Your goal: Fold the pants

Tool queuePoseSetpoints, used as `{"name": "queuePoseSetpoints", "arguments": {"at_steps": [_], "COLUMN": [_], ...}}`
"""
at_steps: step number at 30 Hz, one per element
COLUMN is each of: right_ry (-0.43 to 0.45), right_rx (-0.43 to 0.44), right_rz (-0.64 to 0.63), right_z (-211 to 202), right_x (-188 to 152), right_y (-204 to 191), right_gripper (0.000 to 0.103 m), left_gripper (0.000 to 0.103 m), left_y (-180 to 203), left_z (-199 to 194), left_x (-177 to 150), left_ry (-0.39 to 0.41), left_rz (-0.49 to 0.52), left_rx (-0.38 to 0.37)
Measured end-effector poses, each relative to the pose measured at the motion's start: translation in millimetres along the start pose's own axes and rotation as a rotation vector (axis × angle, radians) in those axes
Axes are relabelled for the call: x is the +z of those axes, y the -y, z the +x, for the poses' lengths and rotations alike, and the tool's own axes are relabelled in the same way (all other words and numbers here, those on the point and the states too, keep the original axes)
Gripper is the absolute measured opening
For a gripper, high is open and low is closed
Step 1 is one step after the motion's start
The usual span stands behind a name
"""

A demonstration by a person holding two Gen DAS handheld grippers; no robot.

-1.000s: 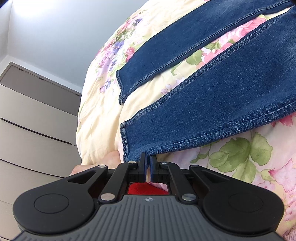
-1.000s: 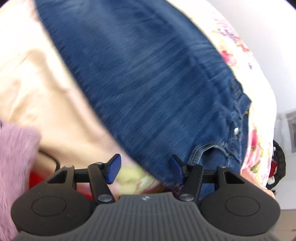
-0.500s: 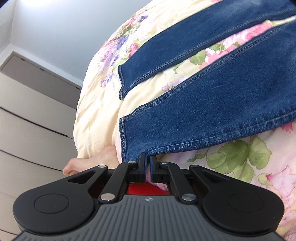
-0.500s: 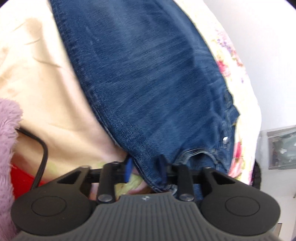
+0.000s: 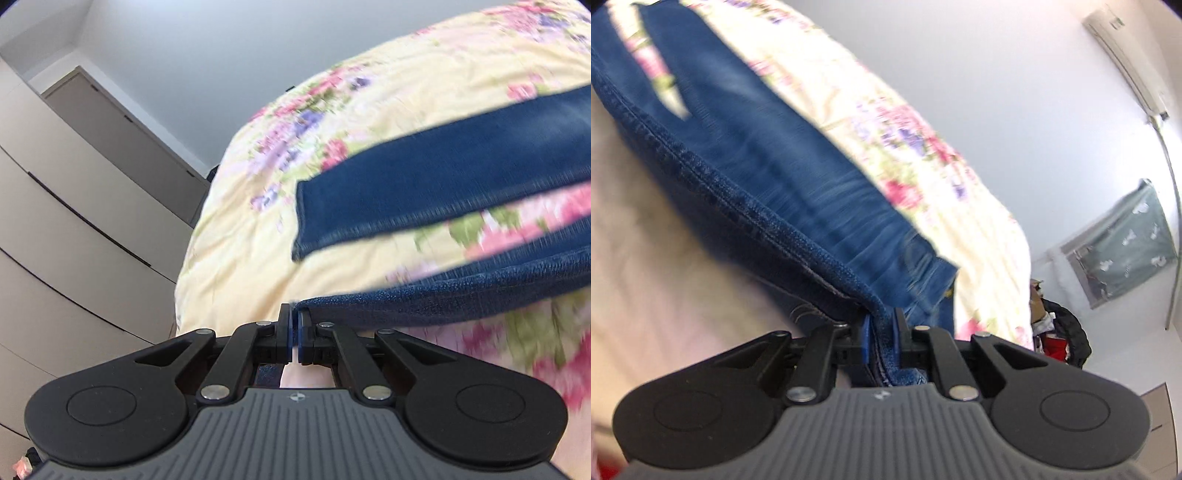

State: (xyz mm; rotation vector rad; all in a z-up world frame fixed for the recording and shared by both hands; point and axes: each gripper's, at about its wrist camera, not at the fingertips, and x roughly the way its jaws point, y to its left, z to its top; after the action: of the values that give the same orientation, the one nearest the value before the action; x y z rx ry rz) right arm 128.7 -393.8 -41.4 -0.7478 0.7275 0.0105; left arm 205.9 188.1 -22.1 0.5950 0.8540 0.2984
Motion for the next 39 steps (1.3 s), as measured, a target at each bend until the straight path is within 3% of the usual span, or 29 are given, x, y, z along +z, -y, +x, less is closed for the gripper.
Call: {"name": "queuePoseSetpoints", "arguments": {"at_steps": [8, 14, 18, 24, 30, 34, 39], "right_ry": [-0.019, -0.077, -0.144, -0.238, -0.264, -0.211, -0.195], "right_rx": [-0.066, -0.059, -0.036, 0.022, 0.046, -0.019, -0.042], "right_rz": [0.038, 0.022, -0.002, -0.017, -0.002, 0.008, 0.057], "right_z": [76, 174, 242, 306, 323, 299, 292], "right_x": [77, 123, 132, 120, 119, 122, 129], "right_y": [42, 47, 29, 7, 3, 8, 22], "right_gripper": [0.004, 0.004, 0.004, 0.005, 0.006, 0.005, 0.005], "left_gripper": [0.002, 0.002, 0.002, 0.002, 0.002, 0.002, 0.002], "left_y": [18, 52, 86, 120, 120, 101, 106], "left_z": [51, 120, 175, 235, 248, 231, 243], "left_x": [88, 141, 160, 164, 156, 168, 188], "left_ry": [0.002, -0.022, -0.049, -0.103, -0.074, -0.010, -0.031], "left_rz": [0.017, 0.088, 0.150, 0.193, 0.165, 0.126, 0.164], "left_rx": [0.073, 0.081, 0.076, 0.031, -0.011, -0.028, -0.035]}}
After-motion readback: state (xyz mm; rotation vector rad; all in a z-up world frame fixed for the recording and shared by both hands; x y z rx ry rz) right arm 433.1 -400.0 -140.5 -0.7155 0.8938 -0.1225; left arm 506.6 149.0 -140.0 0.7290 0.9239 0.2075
